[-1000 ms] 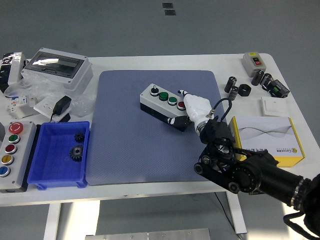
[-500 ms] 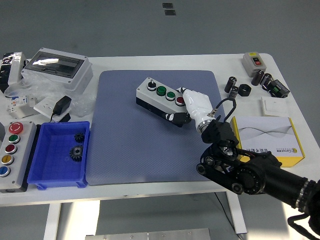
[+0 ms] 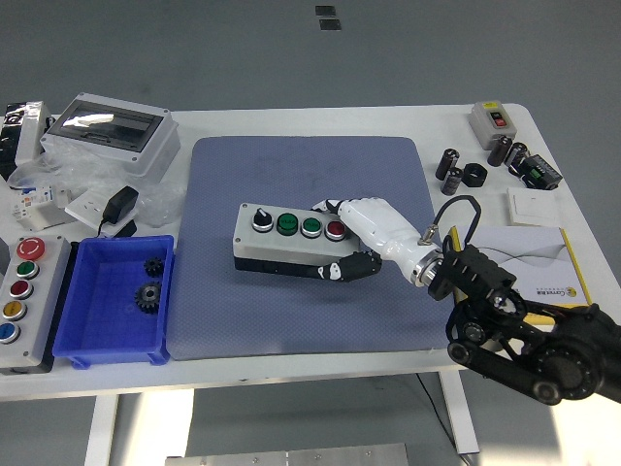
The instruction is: Pick up the button,place it on the desk,press the button,press the button
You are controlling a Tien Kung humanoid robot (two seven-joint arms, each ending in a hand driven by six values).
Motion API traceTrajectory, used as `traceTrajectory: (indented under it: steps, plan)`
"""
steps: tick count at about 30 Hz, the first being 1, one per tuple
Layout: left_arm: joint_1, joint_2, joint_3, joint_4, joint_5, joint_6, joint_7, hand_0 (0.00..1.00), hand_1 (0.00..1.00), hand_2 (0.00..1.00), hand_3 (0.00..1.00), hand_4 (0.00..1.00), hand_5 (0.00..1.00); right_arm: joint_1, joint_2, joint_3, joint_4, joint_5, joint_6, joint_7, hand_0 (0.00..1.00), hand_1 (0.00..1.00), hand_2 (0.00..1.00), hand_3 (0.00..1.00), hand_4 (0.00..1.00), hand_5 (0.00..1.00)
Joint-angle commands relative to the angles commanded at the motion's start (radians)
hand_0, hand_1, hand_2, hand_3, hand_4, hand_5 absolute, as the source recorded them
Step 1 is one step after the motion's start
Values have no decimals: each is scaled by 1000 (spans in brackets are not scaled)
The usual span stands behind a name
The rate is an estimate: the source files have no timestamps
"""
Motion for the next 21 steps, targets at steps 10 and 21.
traceTrajectory:
  steps: [10,21]
  plan:
    - [-2,-3,-6,0,8,-1,1,625,600,544,591,675,113,-31,-11,12,-1,-15,9,57,173,281,362,427,220,2]
    - [-5,-1,-4,0,8,-3,2,624,598,544,591,677,117,-44,36,35,-74,-29,38,4,635,651,667,683,367,2]
